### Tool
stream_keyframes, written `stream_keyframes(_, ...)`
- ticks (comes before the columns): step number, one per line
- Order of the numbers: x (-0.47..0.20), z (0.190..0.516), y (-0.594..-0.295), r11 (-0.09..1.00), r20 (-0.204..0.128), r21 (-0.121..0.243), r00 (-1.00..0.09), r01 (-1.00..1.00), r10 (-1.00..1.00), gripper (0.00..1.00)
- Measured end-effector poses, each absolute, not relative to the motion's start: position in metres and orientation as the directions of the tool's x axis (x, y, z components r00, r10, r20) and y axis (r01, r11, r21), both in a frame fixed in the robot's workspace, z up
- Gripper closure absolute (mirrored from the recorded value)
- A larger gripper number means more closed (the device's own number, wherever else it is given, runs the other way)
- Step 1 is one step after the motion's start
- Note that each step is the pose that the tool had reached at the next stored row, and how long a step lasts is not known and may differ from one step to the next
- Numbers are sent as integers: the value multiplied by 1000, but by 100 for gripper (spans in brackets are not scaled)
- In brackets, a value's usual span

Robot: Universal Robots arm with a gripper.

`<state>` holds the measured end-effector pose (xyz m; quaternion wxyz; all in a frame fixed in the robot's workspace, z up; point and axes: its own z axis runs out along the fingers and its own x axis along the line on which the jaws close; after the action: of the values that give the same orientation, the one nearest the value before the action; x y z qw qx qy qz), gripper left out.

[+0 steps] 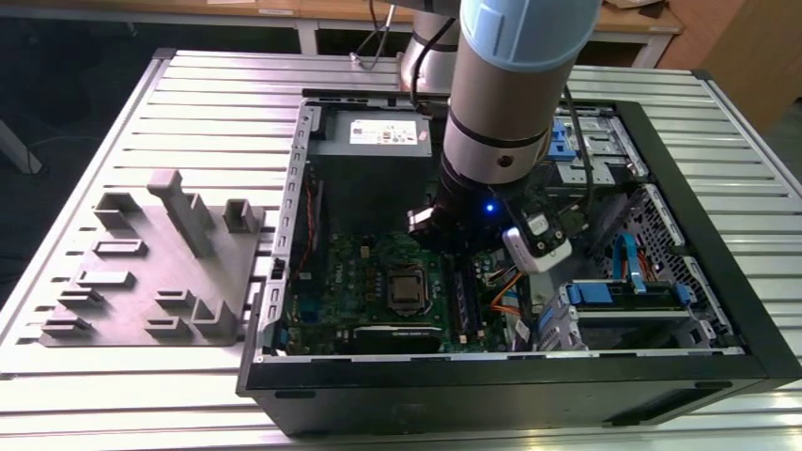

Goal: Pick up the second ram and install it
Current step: 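Insert the second ram into the second slot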

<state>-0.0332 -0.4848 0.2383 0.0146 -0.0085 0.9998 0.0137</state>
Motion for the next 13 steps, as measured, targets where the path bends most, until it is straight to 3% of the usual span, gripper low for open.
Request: stream_keyframes(13,-33,232,-482,999,-30,36,-999,-17,-16,92)
